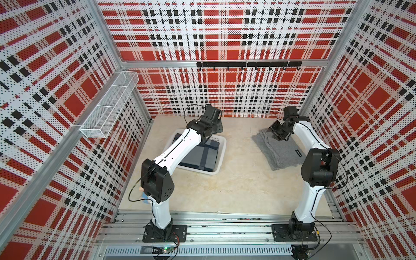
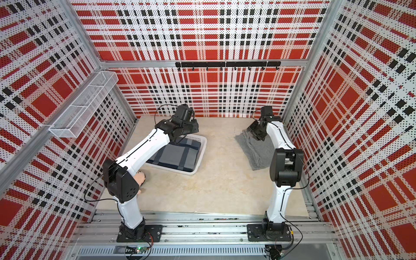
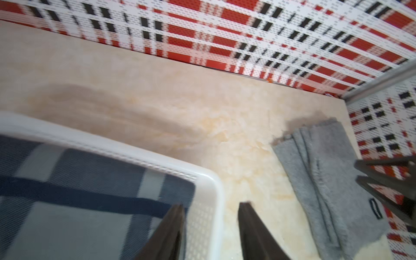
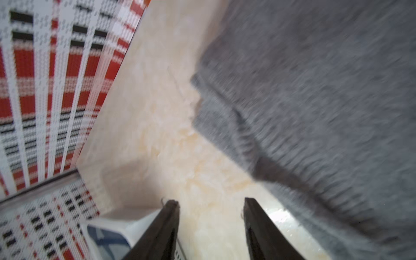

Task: Put the folded scarf in the basket
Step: Adjust the scarf at the center of the board.

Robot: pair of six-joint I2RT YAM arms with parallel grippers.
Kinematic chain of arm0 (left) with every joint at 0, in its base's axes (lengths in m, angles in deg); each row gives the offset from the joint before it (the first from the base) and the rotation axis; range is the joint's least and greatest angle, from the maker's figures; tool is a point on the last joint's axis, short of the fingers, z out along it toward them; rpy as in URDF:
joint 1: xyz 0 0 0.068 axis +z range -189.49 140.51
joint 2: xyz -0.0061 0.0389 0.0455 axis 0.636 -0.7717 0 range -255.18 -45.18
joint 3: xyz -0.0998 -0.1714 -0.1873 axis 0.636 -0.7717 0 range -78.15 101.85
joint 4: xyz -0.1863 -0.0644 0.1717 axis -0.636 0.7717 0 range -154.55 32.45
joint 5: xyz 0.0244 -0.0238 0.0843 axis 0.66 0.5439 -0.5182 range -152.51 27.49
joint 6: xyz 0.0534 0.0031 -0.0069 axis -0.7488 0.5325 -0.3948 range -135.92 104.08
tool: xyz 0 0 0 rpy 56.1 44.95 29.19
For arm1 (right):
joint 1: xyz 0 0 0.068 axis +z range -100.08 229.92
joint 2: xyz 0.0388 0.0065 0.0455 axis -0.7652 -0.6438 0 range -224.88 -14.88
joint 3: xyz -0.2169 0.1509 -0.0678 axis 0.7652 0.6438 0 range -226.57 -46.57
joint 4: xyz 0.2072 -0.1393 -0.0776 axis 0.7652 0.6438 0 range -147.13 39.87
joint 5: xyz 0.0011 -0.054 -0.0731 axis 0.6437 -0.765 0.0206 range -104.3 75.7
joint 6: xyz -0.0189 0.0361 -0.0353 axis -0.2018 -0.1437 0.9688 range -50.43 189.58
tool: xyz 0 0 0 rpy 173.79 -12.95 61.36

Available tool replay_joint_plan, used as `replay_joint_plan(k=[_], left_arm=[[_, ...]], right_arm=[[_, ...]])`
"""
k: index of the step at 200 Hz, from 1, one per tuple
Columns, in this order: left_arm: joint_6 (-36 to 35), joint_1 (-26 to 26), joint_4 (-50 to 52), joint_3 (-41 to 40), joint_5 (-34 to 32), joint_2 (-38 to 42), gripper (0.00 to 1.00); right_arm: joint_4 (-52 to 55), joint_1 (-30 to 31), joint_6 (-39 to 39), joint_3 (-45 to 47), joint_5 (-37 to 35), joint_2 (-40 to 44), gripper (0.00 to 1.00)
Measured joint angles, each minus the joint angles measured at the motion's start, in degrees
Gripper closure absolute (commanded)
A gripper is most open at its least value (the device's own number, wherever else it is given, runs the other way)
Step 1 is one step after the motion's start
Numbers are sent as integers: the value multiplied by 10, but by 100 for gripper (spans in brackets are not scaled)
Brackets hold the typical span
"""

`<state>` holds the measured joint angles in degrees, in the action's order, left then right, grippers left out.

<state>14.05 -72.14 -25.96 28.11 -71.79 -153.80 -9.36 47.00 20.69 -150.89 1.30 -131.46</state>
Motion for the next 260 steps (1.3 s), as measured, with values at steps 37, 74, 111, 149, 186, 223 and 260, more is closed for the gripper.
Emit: replay_joint_plan(k=[37, 74, 111, 149, 186, 223, 260], left_arm=[[-9, -31, -9, 14, 46, -42, 55], [-10, -33, -13, 20, 64, -50, 55], [-10, -29, -21, 33, 72, -50, 55], [-13, -28, -24, 47, 78, -58, 51], [-16, -31, -27, 48, 94, -71, 46], [-23, -50, -33, 48, 111, -92, 39], [-32, -80, -35, 43, 119, -99, 38]], right_arm=[[-9, -16, -7, -79, -23, -92, 47], [0, -8, 7, -153, -4, -189, 45], [49, 26, 89, -191, 15, -235, 46], [40, 100, 174, -46, 25, -153, 46], [35, 163, 217, 141, 37, -33, 46], [38, 183, 234, 230, 55, 32, 45], [38, 184, 235, 242, 59, 66, 43]])
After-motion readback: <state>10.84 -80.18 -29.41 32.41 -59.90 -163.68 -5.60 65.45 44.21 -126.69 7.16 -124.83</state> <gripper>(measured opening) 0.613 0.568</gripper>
